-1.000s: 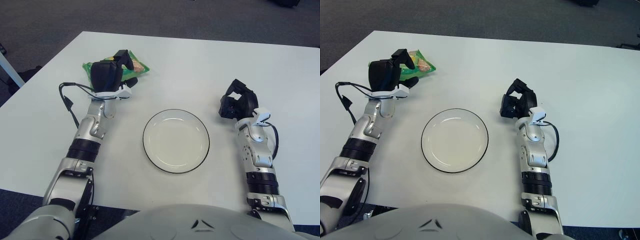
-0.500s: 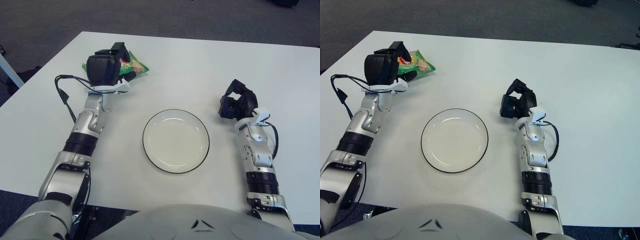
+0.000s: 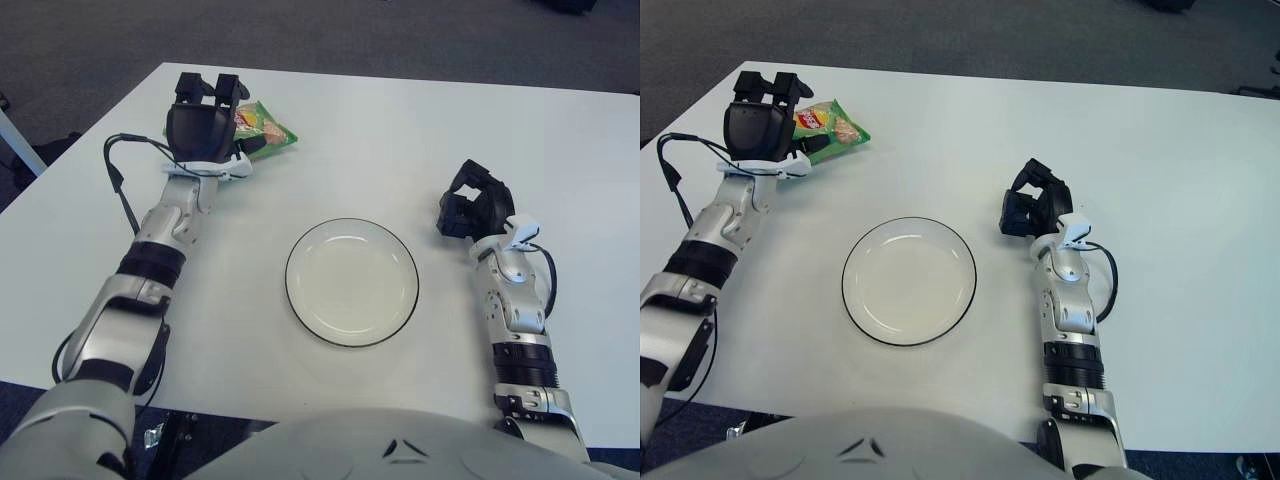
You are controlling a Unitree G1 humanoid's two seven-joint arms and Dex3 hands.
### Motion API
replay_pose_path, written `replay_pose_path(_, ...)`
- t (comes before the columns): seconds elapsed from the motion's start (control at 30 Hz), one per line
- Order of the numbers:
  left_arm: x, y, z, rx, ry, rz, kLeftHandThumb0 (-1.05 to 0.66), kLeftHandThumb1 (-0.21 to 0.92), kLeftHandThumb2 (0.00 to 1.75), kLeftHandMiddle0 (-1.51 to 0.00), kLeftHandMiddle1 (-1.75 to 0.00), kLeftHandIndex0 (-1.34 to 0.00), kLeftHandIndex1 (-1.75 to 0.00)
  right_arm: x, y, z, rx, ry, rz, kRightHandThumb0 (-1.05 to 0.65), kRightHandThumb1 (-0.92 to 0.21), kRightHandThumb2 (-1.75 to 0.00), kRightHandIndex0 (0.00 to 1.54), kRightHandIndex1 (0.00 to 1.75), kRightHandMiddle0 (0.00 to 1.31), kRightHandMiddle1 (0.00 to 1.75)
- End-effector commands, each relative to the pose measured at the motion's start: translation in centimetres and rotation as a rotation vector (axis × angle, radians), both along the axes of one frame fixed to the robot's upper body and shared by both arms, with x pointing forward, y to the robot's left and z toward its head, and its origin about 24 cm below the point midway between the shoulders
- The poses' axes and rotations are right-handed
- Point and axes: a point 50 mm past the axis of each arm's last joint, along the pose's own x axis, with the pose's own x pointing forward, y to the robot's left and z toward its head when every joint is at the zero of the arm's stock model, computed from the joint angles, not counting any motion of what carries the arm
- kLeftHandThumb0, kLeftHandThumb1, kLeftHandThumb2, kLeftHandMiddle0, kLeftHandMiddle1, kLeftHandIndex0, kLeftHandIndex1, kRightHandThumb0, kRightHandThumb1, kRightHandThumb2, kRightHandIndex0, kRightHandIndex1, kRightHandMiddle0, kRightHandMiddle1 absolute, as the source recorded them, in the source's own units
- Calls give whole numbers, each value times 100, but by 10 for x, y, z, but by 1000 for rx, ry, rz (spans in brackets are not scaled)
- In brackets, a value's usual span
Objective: Put the snack into the plate.
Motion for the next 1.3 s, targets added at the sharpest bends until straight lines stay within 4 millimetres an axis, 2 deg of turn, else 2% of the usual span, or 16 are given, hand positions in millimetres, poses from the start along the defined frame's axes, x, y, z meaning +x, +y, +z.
replay_pose_path(0.0,8,6,5,65,35,31,-88,91,69,-1,-74,0,-102,-24,-5,-45,28,183,-39,-54,-19,-148,130,175,72,175)
replay_pose_path(0.17,20,17,2,96,121,74,-95,92,76,0,-54,0,-81,-24,-5,-46,24,185,-38,-54,-19,-147,130,175,72,175)
replay_pose_path(0.43,30,19,-4,159,225,108,-100,92,81,0,-38,0,-62,-25,-5,-46,20,186,-37,-53,-19,-147,130,175,72,175)
replay_pose_path(0.83,39,24,-15,163,408,118,-98,92,79,-6,-39,0,-55,-27,-5,-45,15,188,-35,-53,-19,-147,129,175,72,175)
replay_pose_path(1.03,39,27,-16,179,453,111,-97,92,80,-3,-38,0,-49,-28,-5,-45,16,189,-35,-53,-19,-147,129,175,72,175)
replay_pose_path(1.27,39,29,-22,72,567,74,-101,92,80,0,-22,0,-39,-29,-4,-44,17,190,-27,-53,-20,-146,129,175,72,175)
